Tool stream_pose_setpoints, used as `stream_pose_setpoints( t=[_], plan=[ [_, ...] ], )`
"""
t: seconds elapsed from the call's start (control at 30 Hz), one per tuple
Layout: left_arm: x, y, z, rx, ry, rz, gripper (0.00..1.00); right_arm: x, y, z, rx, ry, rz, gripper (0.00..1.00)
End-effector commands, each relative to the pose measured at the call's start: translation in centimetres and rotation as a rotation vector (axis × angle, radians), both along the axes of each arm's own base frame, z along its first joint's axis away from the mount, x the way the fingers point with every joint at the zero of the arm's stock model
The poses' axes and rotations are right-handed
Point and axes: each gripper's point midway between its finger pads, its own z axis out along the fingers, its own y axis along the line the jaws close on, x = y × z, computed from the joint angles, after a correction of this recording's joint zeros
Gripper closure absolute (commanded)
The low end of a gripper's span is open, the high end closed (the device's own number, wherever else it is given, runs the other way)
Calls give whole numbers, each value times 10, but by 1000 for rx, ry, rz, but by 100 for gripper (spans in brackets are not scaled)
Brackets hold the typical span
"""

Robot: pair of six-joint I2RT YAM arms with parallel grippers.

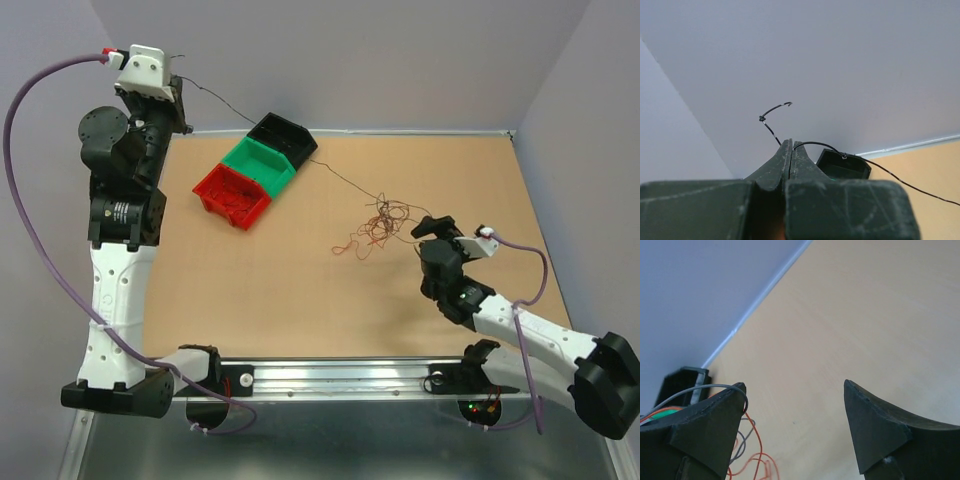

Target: Untangle the cables

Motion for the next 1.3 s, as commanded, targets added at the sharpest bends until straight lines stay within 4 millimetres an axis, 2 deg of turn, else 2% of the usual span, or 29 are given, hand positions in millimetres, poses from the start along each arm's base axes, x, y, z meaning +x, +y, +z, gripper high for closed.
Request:
stream_pose_setpoints(
  t=[0.0, 0.07, 0.13, 0.17, 0.23, 0.43, 0.5, 0.53, 0.6, 0.63, 0.67, 0.7, 0.73, 0.77, 0.8, 0.83, 0.87, 0.97, 1.03, 1.07, 1.23, 1.27],
  plan=[
    [-4, 25, 20, -81, -85, 71, 100, -16, -43, 7, -19, -46, -182, 16],
    [0, 43, 15, -107, -72, 102, 100, -20, -50, 10, -6, -59, -195, 16],
    [3, 51, 18, -118, -84, 80, 100, -22, -55, 14, 24, -80, -203, 16],
    [5, 67, 16, -140, -77, 98, 100, -23, -57, 13, 23, -78, -207, 16],
    [8, 74, 15, -162, -61, 79, 100, -24, -59, 15, 28, -84, -214, 16],
    [1, 47, 8, -93, -56, -87, 100, -25, -60, 18, 27, -85, -218, 16],
    [-4, 21, -1, -36, -38, -234, 100, -23, -56, 17, 28, -75, -194, 17],
    [-10, 2, -7, -1, -16, -352, 100, -21, -52, 20, 33, -75, -173, 16],
    [-14, -13, -16, 17, 14, -447, 100, -12, -31, 24, -42, -22, -31, 13],
    [-22, -29, -19, 46, 16, -522, 100, -1, -12, 41, -72, -67, 71, 9],
    [-27, -37, -21, 76, 9, -553, 100, 3, 7, 46, -139, -77, 197, 9],
    [-35, -44, -22, 95, -2, -568, 100, 3, 45, 47, -218, -106, 438, 9],
    [-40, -50, -21, 110, -15, -580, 100, 0, 63, 51, -228, -156, 543, 9],
    [-48, -64, -22, 147, -37, -621, 100, -13, 96, 56, -238, -269, 739, 8],
    [-56, -71, -20, 163, -53, -644, 100, -20, 110, 61, -247, -325, 824, 8],
    [-69, -78, -14, 176, -80, -663, 100, -23, 124, 58, -262, -339, 901, 8],
    [-81, -89, -8, 182, -102, -698, 100, -32, 144, 69, -288, -393, 1018, 8],
    [-107, -109, 10, 159, -137, -776, 100, -48, 181, 62, -320, -426, 1231, 8],
    [-115, -113, 19, 142, -147, -802, 100, -58, 196, 62, -332, -462, 1312, 8],
    [-123, -116, 29, 131, -159, -819, 100, -70, 212, 57, -364, -479, 1388, 7],
    [-134, -116, 51, 123, -199, -827, 100, -91, 250, 62, -430, -531, 1507, 4],
    [-137, -117, 57, 117, -205, -834, 100, -92, 259, 53, -434, -505, 1534, 4]
  ],
)
